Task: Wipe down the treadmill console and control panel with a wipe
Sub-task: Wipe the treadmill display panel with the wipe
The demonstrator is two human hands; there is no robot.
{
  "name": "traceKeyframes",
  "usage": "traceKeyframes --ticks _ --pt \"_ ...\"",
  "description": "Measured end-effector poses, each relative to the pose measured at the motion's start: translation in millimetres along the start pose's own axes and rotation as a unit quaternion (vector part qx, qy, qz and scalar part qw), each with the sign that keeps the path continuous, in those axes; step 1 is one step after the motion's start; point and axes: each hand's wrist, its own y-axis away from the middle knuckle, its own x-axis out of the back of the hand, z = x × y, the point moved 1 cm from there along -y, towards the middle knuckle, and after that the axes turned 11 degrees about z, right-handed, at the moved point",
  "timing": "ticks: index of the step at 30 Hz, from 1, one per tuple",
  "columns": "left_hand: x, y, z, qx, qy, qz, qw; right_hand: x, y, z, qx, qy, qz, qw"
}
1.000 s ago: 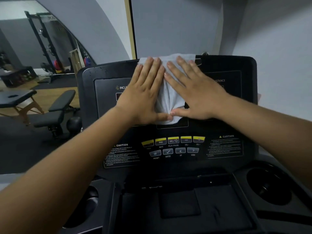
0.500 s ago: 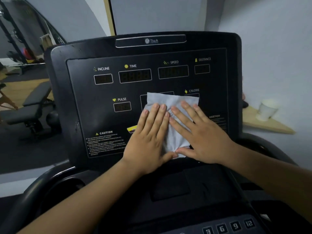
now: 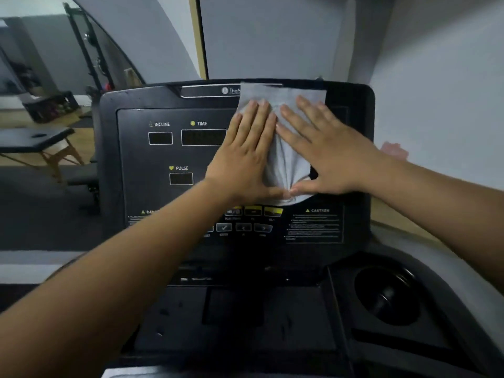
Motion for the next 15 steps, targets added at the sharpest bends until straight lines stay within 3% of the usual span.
traceKeyframes --ticks 8,15 --pt "-29 96 90 0.061 0.03 -0.026 0.997 -35 90 -47 0.086 -0.064 -0.004 0.994" --pt "-11 74 62 -0.059 -0.015 -0.041 0.997 -17 92 -38 0.062 -0.072 0.007 0.995"
